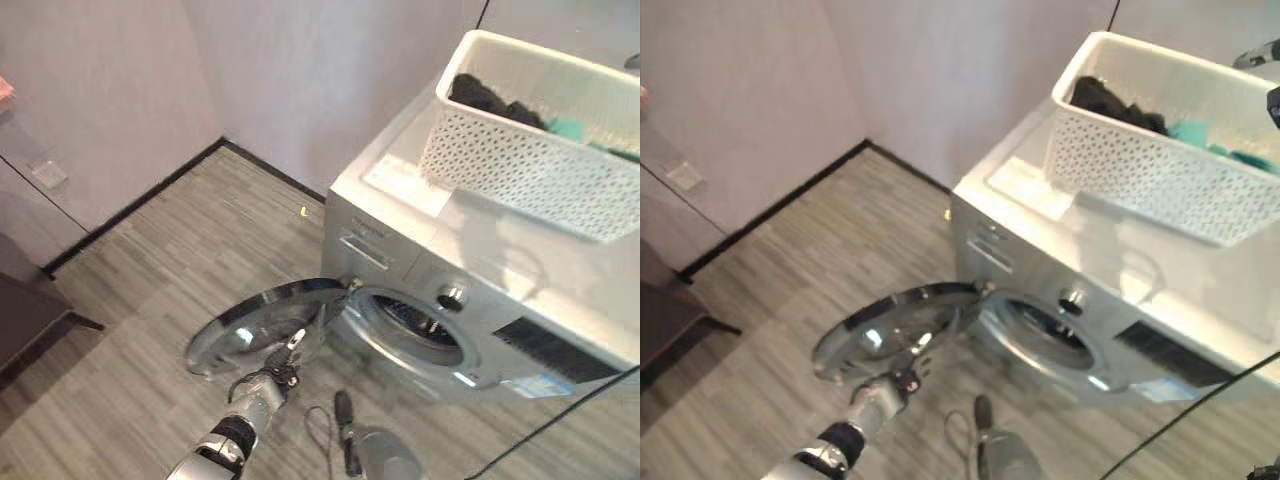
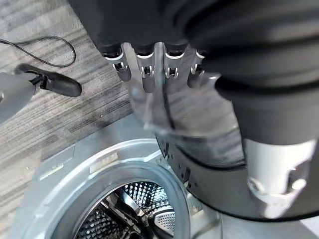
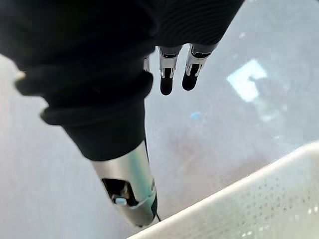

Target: Grab the laundry basket,head to the washer,open it,put in the laundry and shut it.

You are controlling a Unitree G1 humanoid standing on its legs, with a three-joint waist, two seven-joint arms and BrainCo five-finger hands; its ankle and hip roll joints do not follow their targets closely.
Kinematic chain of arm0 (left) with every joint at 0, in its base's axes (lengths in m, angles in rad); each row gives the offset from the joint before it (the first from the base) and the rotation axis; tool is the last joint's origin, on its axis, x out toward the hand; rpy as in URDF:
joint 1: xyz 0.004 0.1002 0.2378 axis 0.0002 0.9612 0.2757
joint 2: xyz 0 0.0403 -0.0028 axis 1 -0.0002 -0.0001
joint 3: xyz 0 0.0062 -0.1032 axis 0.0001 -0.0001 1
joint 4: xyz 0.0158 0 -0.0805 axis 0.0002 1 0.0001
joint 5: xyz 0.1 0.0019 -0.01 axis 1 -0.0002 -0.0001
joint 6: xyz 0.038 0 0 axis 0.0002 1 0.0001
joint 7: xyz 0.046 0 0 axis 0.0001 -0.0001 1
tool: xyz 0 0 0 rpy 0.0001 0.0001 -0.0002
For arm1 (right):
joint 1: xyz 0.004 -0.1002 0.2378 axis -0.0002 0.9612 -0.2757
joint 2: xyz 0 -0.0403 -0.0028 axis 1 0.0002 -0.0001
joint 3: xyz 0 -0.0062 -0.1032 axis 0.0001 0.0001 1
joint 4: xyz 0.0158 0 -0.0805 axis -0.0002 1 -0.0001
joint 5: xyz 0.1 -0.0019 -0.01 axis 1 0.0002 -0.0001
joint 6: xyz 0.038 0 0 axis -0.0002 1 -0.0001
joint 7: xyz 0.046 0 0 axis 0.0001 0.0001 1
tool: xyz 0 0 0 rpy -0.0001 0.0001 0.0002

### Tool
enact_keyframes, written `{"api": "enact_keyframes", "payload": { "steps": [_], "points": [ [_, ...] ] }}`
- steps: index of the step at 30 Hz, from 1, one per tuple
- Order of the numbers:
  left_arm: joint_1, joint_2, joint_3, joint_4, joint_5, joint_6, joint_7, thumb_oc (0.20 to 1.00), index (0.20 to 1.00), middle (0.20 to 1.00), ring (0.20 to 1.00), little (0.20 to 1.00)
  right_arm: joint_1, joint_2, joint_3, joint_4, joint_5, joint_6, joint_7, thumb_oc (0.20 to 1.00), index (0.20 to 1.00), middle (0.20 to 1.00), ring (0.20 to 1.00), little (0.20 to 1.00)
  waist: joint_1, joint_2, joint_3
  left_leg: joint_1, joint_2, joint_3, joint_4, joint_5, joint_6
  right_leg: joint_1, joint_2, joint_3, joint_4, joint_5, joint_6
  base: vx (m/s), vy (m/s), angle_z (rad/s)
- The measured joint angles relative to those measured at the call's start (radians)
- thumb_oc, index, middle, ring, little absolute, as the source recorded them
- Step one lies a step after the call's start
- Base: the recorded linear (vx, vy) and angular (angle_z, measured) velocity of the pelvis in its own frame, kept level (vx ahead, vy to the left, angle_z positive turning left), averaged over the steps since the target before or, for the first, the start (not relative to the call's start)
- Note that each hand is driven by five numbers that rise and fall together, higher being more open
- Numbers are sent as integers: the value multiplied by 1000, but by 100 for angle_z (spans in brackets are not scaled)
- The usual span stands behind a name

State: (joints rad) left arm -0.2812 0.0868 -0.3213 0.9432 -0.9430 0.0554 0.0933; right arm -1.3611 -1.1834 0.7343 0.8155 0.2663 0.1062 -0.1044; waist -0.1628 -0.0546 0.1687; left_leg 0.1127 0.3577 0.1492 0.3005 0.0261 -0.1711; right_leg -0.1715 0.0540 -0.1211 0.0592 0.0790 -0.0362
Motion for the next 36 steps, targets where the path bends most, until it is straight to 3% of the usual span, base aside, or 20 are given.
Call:
{"api": "enact_keyframes", "payload": {
  "steps": [2, 3, 4, 5, 6, 7, 8, 11, 12, 14, 17, 18, 21, 23, 24, 25, 28, 30, 32, 36],
  "points": [
    [26, 19, -9, -19, 1, 0, -1, 1000, 1000, 1000, 1000, 1000, 3, 8, 1, -5, 0, -4, 3, 1000, 1000, 1000, 1000, 1000, 6, -32, -22, -36, -3, 5, 43, 24, -10, 4, 2, 5, 15, -23, -28, 140, 42, 2],
    [27, 26, -26, -42, 1, 4, -4, 1000, 1000, 1000, 1000, 1000, 14, -5, 2, -2, 0, -7, 11, 1000, 1000, 1000, 1000, 1000, -5, -55, -26, -74, -19, -1, 81, 2, 0, 6, -8, 6, 3, -31, -28, 84, 121, 48],
    [36, 37, -59, -96, 3, 6, -19, 1000, 1000, 1000, 1000, 1000, 39, -28, 27, 32, -1, 3, 44, 1000, 1000, 1000, 1000, 1000, -3, -118, -27, -115, -108, 13, 14, -77, 19, 53, -49, 5, -71, -3, -26, 78, 173, 55],
    [39, 31, -66, -104, 3, 5, -27, 1000, 1000, 1000, 1000, 1000, 46, -32, 27, 39, -4, 7, 53, 1000, 1000, 1000, 1000, 1000, 5, -130, -34, -146, -161, 15, -14, -110, 21, 58, -63, 3, -90, 8, -28, 66, 176, 27],
    [40, 14, -80, -104, 6, 5, -34, 1000, 1000, 1000, 1000, 1000, 52, -31, 26, 38, -6, 7, 68, 1000, 1000, 1000, 1000, 1000, 27, -126, -35, -173, -232, 2, -79, -124, 43, 76, -71, 10, -111, 22, -21, 66, 159, -3],
    [45, 2, -88, -105, 10, 7, -38, 1000, 1000, 1000, 1000, 1000, 70, -30, 26, 35, -7, 4, 76, 1000, 1000, 1000, 1000, 1000, 38, -114, -39, -217, -265, 2, -82, -137, 71, 88, -69, 10, -126, 19, -12, 83, 140, -29],
    [49, -2, -94, -102, 11, 6, -39, 1000, 1000, 1000, 1000, 1000, 118, -26, 34, 35, -8, -1, 97, 1000, 1000, 1000, 1000, 1000, 67, -104, -35, -249, -327, -6, -156, -125, 78, 118, -68, 22, -145, 18, -3, 183, 214, -31],
    [71, 7, -91, -101, 18, 5, -41, 1000, 1000, 1000, 1000, 1000, 212, 37, 12, 83, -34, -1, 125, 1000, 1000, 1000, 1000, 1000, 79, -36, -38, -242, -327, -37, -204, -74, 140, 186, -21, 36, -145, 5, 7, 148, 196, -42],
    [76, 5, -90, -101, 22, 0, -42, 1000, 1000, 1000, 1000, 1000, 243, 37, 12, 84, -47, -1, 138, 1000, 1000, 1000, 1000, 1000, 78, -14, -42, -234, -323, -43, -202, -35, 158, 200, -13, 37, -145, -5, 12, 45, 119, -15],
    [80, 22, -89, -102, 43, -9, -50, 1000, 1000, 1000, 1000, 1000, 272, 57, 12, 109, -56, 13, 157, 1000, 1000, 1000, 1000, 1000, 62, 5, -42, -195, -341, -16, -251, -4, 188, 187, -30, 67, -100, -38, 47, 50, 155, -27],
    [77, 36, -72, -100, 52, -11, -60, 1000, 1000, 1000, 1000, 1000, 272, 79, 7, 109, -81, 16, 172, 1000, 1000, 1000, 1000, 1000, 48, 6, -42, -168, -362, 5, -282, 0, 206, 169, -48, 86, -53, -53, 68, 32, 144, -25],
    [71, 42, -73, -94, 60, -11, -64, 1000, 1000, 1000, 1000, 1000, 307, 102, -13, 68, -90, 17, 179, 1000, 1000, 1000, 1000, 1000, 41, -3, -22, -128, -366, 9, -294, -3, 221, 153, -54, 86, 39, -90, 89, 11, 97, -17],
    [48, 43, -70, -87, 64, -10, -73, 1000, 1000, 1000, 1000, 1000, 341, 105, -57, 26, -95, 19, 197, 1000, 1000, 1000, 1000, 1000, 43, -37, -4, -112, -390, 6, -287, -17, 235, 133, -84, 91, 130, -158, 101, -1, 20, 7],
    [22, 36, -50, -49, 88, -9, -73, 1000, 1000, 1000, 1000, 1000, 356, 117, -83, -44, -95, 9, 203, 1000, 1000, 1000, 1000, 1000, 45, -39, 14, -112, -379, 9, -285, -13, 243, 105, -100, 89, 168, -186, 113, -26, -63, -7],
    [9, 28, -45, -43, 90, -8, -74, 1000, 1000, 1000, 1000, 1000, 355, 121, -82, -66, -95, -2, 215, 1000, 1000, 1000, 1000, 1000, 72, -30, 21, -114, -377, 21, -280, -23, 256, 98, -152, 79, 145, -181, 145, -24, -37, -21],
    [6, 27, -47, -42, 90, -8, -74, 1000, 1000, 1000, 1000, 1000, 355, 123, -82, -67, -95, -2, 217, 1000, 1000, 1000, 1000, 1000, 84, -32, 21, -114, -376, 21, -278, -32, 264, 96, -193, 84, 130, -174, 154, -7, -39, -21],
    [6, 26, -45, -41, 88, -8, -74, 1000, 1000, 1000, 1000, 1000, 372, 125, -84, -72, -92, -3, 226, 1000, 1000, 1000, 1000, 1000, 94, -40, 20, -109, -375, 18, -283, -28, 255, 112, -261, 81, 23, -126, 183, 32, -54, 2],
    [21, 42, -10, -38, 88, -8, -75, 1000, 1000, 1000, 1000, 1000, 393, 175, -84, -58, -88, -2, 255, 1000, 1000, 1000, 1000, 1000, 115, -94, 8, -72, -387, 29, -304, -32, 222, 149, -285, 51, -67, -62, 189, 49, -132, -8],
    [25, 44, 3, -29, 88, -9, -75, 1000, 1000, 1000, 1000, 1000, 417, 189, -85, -56, -87, -2, 266, 1000, 1000, 1000, 1000, 1000, 115, -119, -4, -64, -383, 14, -306, -34, 193, 173, -274, 59, -102, 26, 198, 34, -75, 11],
    [44, 23, 1, -30, 85, -10, -75, 1000, 1000, 1000, 1000, 1000, 431, 209, -85, -46, -84, 0, 286, 1000, 1000, 1000, 1000, 1000, 117, -105, -17, -64, -313, 0, -310, -26, 147, 199, -192, 38, -145, 47, 165, 21, -77, -2]
  ]
}}
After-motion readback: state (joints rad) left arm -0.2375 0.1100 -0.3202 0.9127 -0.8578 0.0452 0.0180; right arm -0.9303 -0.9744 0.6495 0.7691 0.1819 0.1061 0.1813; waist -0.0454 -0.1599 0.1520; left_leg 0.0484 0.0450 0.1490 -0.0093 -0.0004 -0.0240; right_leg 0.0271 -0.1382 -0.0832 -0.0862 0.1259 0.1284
